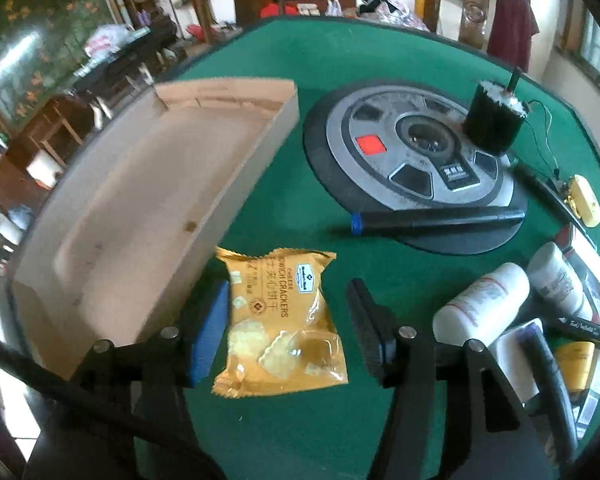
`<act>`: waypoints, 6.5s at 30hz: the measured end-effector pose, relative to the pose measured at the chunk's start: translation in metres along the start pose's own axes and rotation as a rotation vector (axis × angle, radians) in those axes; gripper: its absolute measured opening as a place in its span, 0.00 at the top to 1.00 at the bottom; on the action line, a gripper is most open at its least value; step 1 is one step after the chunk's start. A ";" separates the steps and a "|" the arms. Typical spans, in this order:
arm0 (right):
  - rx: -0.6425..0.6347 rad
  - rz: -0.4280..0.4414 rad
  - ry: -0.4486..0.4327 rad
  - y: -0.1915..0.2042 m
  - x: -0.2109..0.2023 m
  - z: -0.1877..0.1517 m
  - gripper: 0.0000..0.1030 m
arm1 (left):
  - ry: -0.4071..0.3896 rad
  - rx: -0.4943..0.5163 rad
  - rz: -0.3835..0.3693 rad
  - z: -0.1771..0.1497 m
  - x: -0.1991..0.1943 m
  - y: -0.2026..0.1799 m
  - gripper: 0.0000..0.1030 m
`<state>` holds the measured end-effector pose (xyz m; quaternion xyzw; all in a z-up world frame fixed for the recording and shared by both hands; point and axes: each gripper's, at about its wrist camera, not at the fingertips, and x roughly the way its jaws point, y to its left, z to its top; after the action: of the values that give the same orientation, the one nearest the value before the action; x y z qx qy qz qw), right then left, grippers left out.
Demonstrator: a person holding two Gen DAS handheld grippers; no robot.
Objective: Organize objects
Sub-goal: 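Carry the snack bag over the tray while the right tool grasps the cracker packet, then lower both held packets into the cardboard tray and open both tools, then move both tools back over the cluttered items on the table, then grasp the white pill bottle with the left tool while the right tool grasps a purple-capped marker, then carry the bottle and marker into the cardboard tray and open both tools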
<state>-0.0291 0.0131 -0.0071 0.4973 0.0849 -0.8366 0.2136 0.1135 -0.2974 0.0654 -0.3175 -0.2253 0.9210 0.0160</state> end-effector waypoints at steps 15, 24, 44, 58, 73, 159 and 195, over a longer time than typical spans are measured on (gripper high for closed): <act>0.049 0.075 -0.150 0.004 -0.059 0.010 0.59 | 0.033 0.045 -0.050 0.021 0.013 -0.024 0.63; 0.130 0.198 -0.097 0.031 -0.023 0.087 0.59 | 0.137 0.058 -0.008 0.067 0.099 -0.041 0.63; -0.030 -0.031 -0.098 0.072 0.044 0.113 0.57 | 0.209 -0.015 0.064 0.072 0.176 -0.018 0.48; 0.134 -0.010 -0.273 0.015 -0.042 0.075 0.40 | 0.210 -0.085 0.008 0.048 0.141 -0.024 0.41; 0.296 -0.086 -0.290 -0.103 -0.115 -0.029 0.40 | 0.186 0.148 -0.036 0.022 0.094 -0.072 0.41; 0.182 0.056 -0.182 -0.138 -0.119 -0.048 0.88 | 0.138 0.187 -0.221 -0.024 0.044 -0.123 0.71; 0.053 0.318 0.018 0.072 0.041 0.124 0.88 | 0.252 0.062 0.183 0.044 0.158 0.008 0.71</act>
<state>-0.1129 -0.1066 0.0232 0.5174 -0.0152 -0.7897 0.3293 -0.0376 -0.2948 0.0018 -0.4493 -0.1630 0.8779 -0.0300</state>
